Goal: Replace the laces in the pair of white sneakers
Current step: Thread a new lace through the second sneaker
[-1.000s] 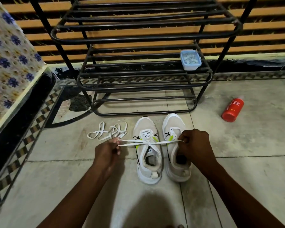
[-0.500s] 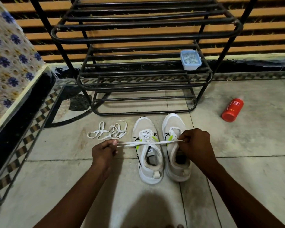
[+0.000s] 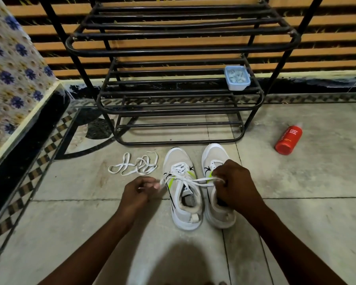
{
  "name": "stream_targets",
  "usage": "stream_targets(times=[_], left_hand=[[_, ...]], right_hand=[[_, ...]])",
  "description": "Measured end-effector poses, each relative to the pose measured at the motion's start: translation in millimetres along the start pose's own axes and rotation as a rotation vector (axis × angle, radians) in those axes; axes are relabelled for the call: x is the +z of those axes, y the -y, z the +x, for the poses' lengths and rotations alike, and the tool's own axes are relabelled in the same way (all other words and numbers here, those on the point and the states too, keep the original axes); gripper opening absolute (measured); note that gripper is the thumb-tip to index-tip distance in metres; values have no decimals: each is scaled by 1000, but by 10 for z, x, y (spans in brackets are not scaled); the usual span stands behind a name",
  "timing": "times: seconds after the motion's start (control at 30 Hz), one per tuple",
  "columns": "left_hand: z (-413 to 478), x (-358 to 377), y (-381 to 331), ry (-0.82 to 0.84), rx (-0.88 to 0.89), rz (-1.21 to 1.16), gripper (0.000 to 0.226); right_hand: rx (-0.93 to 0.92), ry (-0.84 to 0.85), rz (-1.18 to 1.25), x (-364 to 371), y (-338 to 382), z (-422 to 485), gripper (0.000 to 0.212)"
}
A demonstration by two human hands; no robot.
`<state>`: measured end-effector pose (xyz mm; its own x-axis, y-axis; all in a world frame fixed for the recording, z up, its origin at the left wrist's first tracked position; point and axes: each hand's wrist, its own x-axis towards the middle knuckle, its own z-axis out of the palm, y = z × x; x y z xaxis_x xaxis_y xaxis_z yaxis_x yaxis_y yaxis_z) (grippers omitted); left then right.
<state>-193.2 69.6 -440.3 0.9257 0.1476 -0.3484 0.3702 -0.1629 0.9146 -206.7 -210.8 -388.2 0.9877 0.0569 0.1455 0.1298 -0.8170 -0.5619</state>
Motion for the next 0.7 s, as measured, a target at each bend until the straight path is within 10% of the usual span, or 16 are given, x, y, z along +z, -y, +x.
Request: stream_targets(times=[0.17,0.7], left_hand=[[-297,267,-61,170,123,202,49],[-70,102,-88,102,281,372,25]], right_hand=[[-206,234,-29,100,109,18,39],[-224,196,-312,269,329,211,51]])
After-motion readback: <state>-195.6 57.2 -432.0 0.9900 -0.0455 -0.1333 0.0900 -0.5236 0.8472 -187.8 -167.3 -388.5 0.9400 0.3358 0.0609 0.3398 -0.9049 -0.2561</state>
